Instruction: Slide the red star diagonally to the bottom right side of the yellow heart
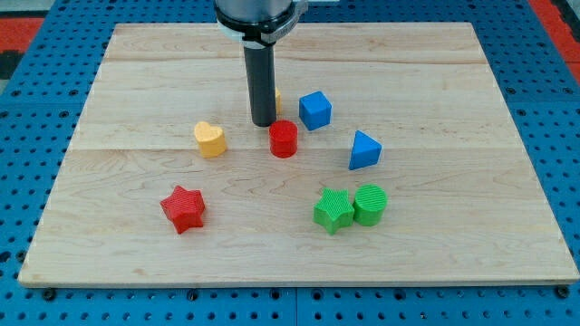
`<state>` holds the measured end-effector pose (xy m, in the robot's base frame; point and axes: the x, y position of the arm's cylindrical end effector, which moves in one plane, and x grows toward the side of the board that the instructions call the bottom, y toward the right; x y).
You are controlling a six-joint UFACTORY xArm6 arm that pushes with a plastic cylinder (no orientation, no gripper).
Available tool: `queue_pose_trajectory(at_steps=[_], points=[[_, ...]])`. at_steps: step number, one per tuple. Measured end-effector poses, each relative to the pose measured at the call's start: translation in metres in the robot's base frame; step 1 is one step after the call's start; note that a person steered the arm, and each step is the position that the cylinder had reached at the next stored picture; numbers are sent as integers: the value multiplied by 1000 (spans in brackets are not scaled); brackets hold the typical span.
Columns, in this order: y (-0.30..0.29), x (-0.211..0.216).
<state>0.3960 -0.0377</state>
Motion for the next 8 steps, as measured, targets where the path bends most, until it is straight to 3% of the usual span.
queue_pose_trajectory(at_steps=[2, 3, 4, 5, 6, 8], points=[[-33, 0], [-98, 0], [-145, 31], [-163, 118], [-126, 153], [-69, 153]])
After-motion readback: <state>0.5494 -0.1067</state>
